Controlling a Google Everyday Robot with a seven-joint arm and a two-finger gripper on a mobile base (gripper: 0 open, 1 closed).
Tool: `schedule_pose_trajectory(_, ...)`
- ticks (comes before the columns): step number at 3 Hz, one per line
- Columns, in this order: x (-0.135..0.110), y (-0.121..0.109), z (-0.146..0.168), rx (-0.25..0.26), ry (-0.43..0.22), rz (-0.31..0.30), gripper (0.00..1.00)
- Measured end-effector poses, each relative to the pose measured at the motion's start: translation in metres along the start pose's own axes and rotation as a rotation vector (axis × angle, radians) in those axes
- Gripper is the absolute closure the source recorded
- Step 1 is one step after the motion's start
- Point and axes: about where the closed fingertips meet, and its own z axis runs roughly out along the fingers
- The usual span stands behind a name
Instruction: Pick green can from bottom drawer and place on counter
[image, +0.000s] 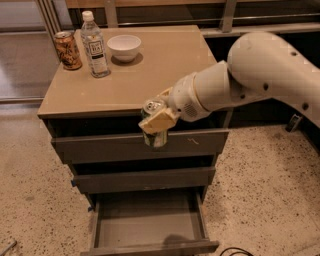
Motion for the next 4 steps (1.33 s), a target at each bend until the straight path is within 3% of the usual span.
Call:
schedule_pose_trajectory(1,-0.020,-0.012,-0.016,0.026,-0.030,-0.020,1.00)
schedule_pose_trajectory(2,-0.018,-0.010,-0.014,0.022,-0.026,-0.019,1.00)
schedule_pose_trajectory(3,-0.021,-0.026,-0.018,0.044,-0.026,0.025,1.00)
schedule_pose_trajectory(4,-0.035,-0.058,-0.021,0.062,-0.031,0.039,1.00)
